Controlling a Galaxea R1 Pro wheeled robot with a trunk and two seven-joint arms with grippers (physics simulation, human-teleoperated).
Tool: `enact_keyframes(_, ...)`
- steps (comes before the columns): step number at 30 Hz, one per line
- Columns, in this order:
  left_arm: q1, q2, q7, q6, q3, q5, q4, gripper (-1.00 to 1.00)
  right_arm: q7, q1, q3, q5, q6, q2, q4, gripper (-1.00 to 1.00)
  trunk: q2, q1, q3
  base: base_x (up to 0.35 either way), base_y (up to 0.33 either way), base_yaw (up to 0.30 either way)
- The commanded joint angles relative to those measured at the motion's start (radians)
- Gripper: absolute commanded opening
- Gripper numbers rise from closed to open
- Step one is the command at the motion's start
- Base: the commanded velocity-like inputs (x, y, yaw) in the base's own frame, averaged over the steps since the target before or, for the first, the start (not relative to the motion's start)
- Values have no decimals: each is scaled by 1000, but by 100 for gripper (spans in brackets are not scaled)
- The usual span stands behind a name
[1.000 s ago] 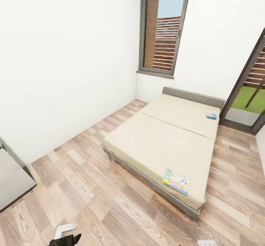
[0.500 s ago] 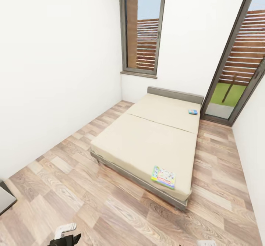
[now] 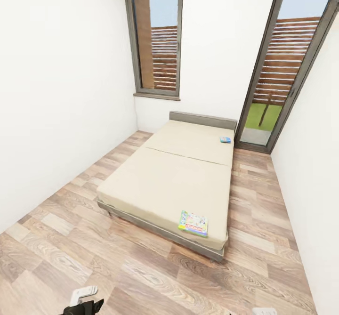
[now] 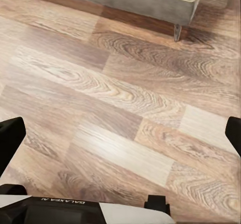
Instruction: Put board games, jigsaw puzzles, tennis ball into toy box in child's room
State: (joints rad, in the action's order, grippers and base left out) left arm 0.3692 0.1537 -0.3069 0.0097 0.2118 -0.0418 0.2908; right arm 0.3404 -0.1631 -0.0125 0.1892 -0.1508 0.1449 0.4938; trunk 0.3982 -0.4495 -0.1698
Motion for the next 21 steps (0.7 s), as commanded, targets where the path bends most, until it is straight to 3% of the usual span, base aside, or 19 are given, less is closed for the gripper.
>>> enact_keyframes(1, 1, 0, -6, 1, 4, -4, 0, 100, 7, -1, -1, 9, -1, 0, -1, 100, 2, -1, -1, 0, 0, -277)
enact_keyframes(21, 1, 1, -6, 1, 4, -4, 0, 100, 7, -1, -1, 9, -1, 1, -1, 100, 2, -1, 7, 0, 0, -277)
